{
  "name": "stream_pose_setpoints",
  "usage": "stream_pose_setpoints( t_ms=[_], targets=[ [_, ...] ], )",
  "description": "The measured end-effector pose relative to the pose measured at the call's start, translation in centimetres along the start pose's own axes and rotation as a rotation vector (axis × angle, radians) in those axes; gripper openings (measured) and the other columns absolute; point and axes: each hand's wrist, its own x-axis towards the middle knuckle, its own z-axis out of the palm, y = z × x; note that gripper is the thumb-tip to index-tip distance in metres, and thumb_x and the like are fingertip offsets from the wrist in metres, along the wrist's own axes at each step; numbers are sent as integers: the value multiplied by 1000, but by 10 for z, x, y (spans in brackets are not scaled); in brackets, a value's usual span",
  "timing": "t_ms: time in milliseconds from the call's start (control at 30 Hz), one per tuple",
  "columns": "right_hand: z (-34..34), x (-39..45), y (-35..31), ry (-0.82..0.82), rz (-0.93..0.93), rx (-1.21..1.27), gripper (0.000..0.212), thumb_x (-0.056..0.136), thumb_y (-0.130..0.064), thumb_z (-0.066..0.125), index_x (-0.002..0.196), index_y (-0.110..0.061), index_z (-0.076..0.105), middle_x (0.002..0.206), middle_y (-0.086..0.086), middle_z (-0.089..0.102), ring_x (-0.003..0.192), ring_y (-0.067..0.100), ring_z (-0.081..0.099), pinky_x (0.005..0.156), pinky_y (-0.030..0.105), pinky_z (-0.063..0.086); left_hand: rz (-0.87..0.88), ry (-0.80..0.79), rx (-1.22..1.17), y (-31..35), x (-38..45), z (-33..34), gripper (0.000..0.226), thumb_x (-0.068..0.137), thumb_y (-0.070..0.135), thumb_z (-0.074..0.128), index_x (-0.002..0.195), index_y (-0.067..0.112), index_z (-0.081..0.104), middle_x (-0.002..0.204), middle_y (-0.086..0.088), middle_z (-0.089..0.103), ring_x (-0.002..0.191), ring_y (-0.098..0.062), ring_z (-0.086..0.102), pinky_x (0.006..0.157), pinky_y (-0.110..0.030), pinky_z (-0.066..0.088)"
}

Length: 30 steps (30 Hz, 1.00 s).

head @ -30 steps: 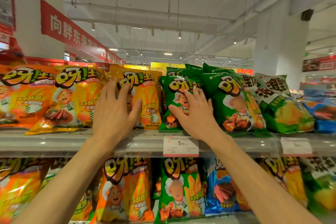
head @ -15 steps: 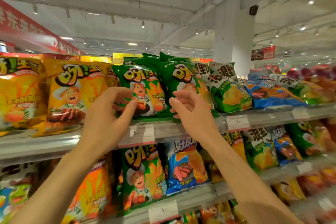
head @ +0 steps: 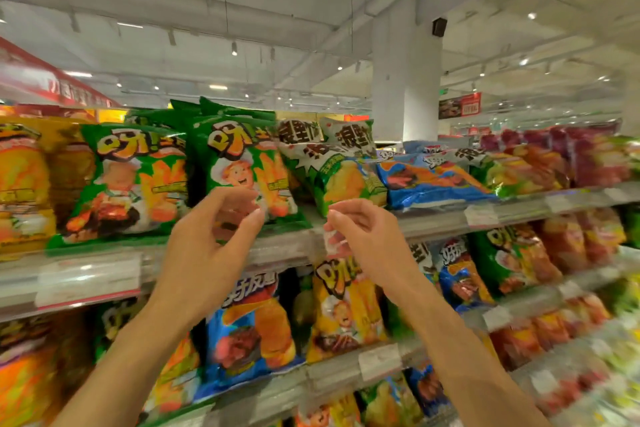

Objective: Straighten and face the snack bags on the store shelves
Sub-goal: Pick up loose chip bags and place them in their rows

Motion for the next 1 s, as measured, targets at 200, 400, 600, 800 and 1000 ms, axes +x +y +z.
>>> stream_pose_setpoints(
  t_ms=[200,400,600,800,1000],
  targets=[
    [-80,25,38,-38,-6,20,14,98,-27,65,107,-18,70,91,0,77,80,11,73,69,25,59,-45,90,13,20,3,86,7,97,28,64,103,33,66,98,17,69,91,1,65,70,-12,47],
    [-159,49,71,-68,-2,4,9,98,-27,65,103,-21,70,88,-3,77,81,15,73,80,38,62,-89,119,100,38,12,157,7,98,30,64,102,34,65,97,20,68,90,5,64,68,-14,46],
    [-200,69,92,-51,-3,-44,9,96,-29,67,103,-24,69,90,-5,76,85,11,73,84,42,62,-136,117,209,40,26,180,10,97,30,64,107,31,65,101,16,68,93,3,64,77,-23,51],
    [-222,90,95,9,-47,-176,10,96,-33,66,104,-27,68,98,-10,73,92,8,71,88,39,60,-66,100,377,38,47,185,19,96,28,66,114,23,65,104,12,65,93,2,61,71,-18,47],
    [-237,118,94,136,-163,-438,19,98,-38,62,108,-23,67,103,-9,68,91,1,62,74,18,48,-27,38,439,36,66,210,25,95,34,67,118,25,65,108,12,64,82,0,61,72,-23,50]
  ],
)
